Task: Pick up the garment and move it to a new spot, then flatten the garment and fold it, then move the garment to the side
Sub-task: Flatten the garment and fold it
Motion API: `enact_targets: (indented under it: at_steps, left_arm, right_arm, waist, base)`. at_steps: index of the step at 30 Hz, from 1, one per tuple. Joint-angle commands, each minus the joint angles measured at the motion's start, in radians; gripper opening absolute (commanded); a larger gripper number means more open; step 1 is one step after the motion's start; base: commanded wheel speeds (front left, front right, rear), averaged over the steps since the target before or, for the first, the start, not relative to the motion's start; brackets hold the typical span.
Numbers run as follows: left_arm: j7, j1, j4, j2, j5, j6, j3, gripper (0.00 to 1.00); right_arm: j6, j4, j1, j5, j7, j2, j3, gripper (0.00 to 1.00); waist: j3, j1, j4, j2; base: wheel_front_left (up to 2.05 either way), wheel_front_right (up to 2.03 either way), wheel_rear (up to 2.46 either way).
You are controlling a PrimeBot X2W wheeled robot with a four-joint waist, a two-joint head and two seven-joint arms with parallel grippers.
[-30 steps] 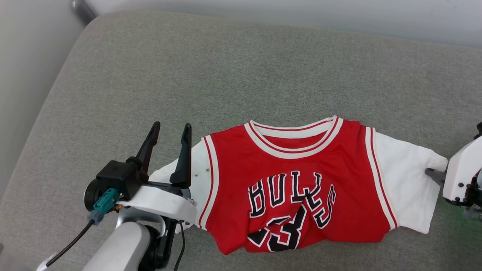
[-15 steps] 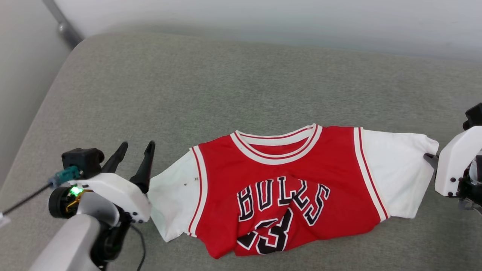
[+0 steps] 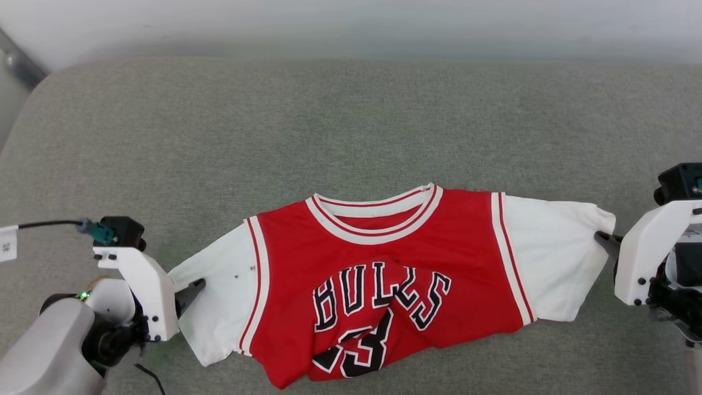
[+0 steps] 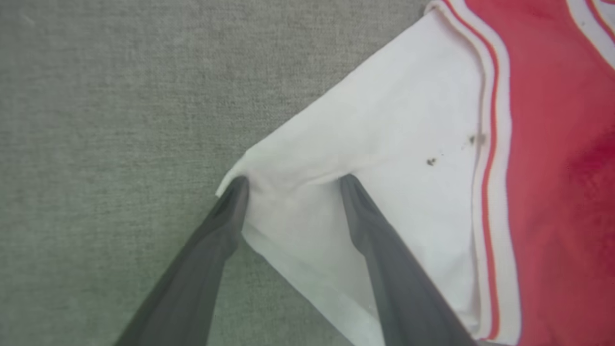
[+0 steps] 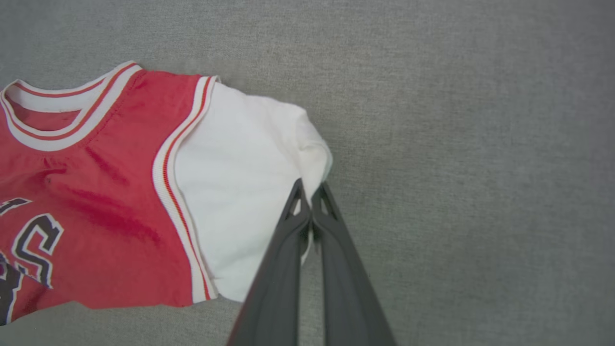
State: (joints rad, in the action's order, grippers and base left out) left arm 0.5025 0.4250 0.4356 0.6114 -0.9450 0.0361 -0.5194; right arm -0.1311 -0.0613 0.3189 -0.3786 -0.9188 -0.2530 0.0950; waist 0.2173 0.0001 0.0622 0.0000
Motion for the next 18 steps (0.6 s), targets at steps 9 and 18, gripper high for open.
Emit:
enact_targets:
  at_steps: [9,18]
  left_arm:
    - [0.229,-0.018,0.138,-0.095,-0.063,0.023,-0.106,0.00]
    - [0.083,0.078,0.134,-0.092,-0.005,0.026,-0.070,0.00]
  right_arm:
    - [0.001,0.004,-0.007,-0.013,0.028,0.008,-0.001,0.00]
    - [0.001,0.002,-0.007,-0.007,0.066,-0.009,0.017,0.00]
  waist:
    - [0.025,-0.0001,-0.034,0.0000]
    - [-0.026,-0.0001,-0.006,0.0000]
  base:
    - [0.00,0.00,0.00]
    - [0.00,0.00,0.00]
